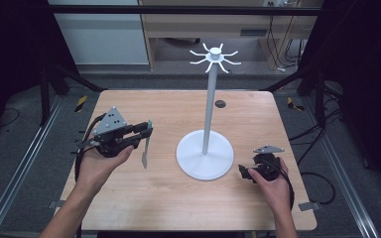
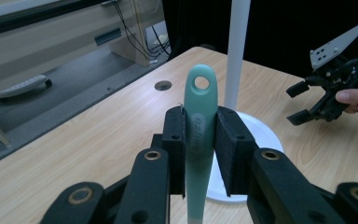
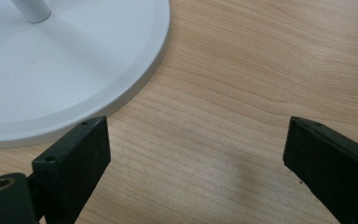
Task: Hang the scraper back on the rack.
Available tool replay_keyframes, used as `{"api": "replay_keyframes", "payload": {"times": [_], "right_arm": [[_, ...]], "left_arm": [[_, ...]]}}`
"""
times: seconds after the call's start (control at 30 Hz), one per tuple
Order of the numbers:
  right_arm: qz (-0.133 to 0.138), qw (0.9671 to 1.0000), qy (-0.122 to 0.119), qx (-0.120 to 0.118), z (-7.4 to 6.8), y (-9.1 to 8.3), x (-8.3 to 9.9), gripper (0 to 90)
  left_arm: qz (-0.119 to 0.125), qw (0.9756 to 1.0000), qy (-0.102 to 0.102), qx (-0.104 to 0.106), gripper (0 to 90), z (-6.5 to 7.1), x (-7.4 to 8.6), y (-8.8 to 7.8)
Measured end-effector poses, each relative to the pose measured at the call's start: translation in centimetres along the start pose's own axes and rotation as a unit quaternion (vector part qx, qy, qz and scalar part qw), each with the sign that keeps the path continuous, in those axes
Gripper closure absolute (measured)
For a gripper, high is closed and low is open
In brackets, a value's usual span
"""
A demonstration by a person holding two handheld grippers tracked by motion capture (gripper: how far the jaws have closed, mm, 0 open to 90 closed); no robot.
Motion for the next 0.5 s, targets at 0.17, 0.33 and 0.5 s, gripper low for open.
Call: {"api": "replay_keyframes", "payload": {"times": [0.17, 0.33, 0.5], "right_arm": [[0.001, 1.0000, -0.001, 0.002, 0.0, -0.1, 0.0, 7.7], [0.006, 1.0000, 0.000, 0.000, 0.1, -0.2, 0.0, 7.7], [0.009, 0.9999, 0.004, -0.004, 0.1, -0.3, -0.1, 7.7]], "left_arm": [[0.007, 1.0000, 0.002, 0.003, 74.5, 0.3, -1.4, 0.1], [0.016, 0.9999, 0.004, 0.004, 74.5, 0.7, -2.9, 0.1], [0.017, 0.9998, 0.009, 0.005, 74.5, 1.0, -4.1, 0.3]]}}
Point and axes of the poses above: each handheld gripper's, and its own axes: y roughly forward along the jaws, x roughly out of its underside, z roughly to its right, the point moved 10 cm from there along y, roughly forward along the jaws, and after that the axes turned 15 degrees about -z, right-handed, at the moved point
